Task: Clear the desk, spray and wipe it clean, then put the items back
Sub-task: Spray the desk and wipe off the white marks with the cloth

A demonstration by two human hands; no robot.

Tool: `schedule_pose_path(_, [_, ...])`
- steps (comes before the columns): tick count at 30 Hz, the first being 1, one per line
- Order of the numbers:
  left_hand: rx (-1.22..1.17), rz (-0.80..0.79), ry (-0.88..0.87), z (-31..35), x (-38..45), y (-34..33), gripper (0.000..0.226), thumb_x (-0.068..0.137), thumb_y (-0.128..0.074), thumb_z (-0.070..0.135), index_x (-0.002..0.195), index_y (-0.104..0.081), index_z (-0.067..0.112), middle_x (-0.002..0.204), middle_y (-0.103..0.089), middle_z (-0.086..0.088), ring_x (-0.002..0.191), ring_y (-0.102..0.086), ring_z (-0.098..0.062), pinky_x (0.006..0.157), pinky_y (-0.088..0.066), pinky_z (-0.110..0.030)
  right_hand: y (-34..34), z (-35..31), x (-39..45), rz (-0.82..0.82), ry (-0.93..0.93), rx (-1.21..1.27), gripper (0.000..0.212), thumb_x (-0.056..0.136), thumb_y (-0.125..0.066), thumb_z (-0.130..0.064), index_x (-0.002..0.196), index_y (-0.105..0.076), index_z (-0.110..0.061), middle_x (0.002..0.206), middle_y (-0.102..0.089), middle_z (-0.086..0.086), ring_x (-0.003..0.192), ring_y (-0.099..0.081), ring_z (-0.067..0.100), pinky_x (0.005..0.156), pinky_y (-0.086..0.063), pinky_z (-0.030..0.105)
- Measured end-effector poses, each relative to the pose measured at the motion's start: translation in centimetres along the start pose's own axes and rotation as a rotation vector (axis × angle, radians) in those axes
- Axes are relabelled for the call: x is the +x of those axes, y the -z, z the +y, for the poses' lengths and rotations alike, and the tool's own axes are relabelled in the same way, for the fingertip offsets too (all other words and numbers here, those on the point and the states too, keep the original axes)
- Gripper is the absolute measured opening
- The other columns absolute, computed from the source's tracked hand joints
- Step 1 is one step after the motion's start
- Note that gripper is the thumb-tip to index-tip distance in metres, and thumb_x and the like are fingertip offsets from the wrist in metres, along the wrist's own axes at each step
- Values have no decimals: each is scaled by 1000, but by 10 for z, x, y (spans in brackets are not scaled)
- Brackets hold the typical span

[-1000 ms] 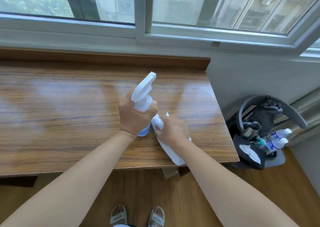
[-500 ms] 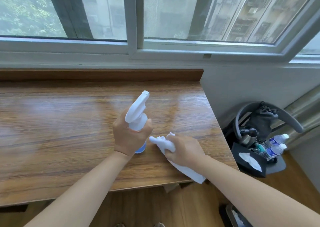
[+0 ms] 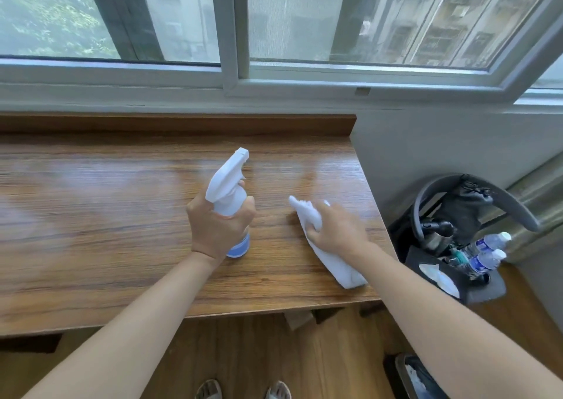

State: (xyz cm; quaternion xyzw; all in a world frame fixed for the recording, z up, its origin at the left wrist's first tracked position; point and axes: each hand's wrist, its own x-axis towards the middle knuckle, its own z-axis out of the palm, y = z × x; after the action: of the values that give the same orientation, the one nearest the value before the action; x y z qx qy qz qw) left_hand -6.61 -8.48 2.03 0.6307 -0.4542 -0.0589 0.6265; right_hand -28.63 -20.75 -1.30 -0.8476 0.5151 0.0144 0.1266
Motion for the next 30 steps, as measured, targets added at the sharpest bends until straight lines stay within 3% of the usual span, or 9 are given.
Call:
schedule_pose_path(4, [-3,-2,-39,4,0,3,32,81,-75,35,112,-67,38,100,-71,15,92,-69,-8,86,-62,-40,-8,23,-76,-1,21,-25,42,91,-54,-56,124,-46,-32,115,-57,-6,82,-62,17,64,-54,33])
schedule_pose_path(8, [11,4,-42,12,-2,0,41,80,-74,36,109,-63,63,97,-68,35,91,-67,0,85,-59,-28,-4,49,-96,34,-113,-5,31,93,-52,-53,115,-51,-31,108,-58,-10,79,-56,12,55,-36,22])
schedule_pose_path(10, [6,13,-41,10,-2,-3,36,80,-75,34,108,-67,55,97,-70,29,90,-69,-4,84,-60,-34,-1,54,-86,65,-140,-4,21,93,-51,-51,103,-49,-32,98,-57,-12,79,-55,11,56,-36,24])
schedule_pose_path(12, [-13,12,-21,5,0,-5,25,80,-74,31,105,-73,34,95,-75,13,88,-71,-15,82,-60,-46,1,56,-65,101,-168,3,17,92,-47,-49,93,-41,-33,89,-52,-10,78,-55,14,60,-42,30])
schedule_pose_path(15, [-13,13,20,-1,-2,-6,29,80,-73,31,102,-75,12,95,-76,0,88,-73,-20,82,-60,-45,5,59,-24,115,-256,40,19,92,-47,-48,97,-47,-29,86,-52,-10,75,-55,17,63,-44,34])
schedule_pose_path(21, [-14,-9,8,-8,6,-9,36,78,-74,36,103,-75,10,96,-76,6,87,-71,-13,80,-56,-29,18,49,70,117,-396,83,31,91,-49,-46,115,-52,-26,103,-58,-3,85,-54,23,69,-45,36])
schedule_pose_path(26, [-7,-19,-43,-21,29,-27,38,78,-74,35,102,-77,6,90,-75,-2,82,-72,-26,77,-57,-39,12,34,79,139,-442,55,42,90,-49,-47,128,-49,-28,105,-55,0,83,-54,23,66,-47,37])
schedule_pose_path(30, [-41,-44,-58,-23,53,-51,43,77,-72,38,104,-77,5,90,-76,0,77,-69,-20,77,-52,-22,18,33,54,83,-358,42,51,89,-51,-47,135,-38,-29,119,-47,2,87,-48,21,65,-43,35])
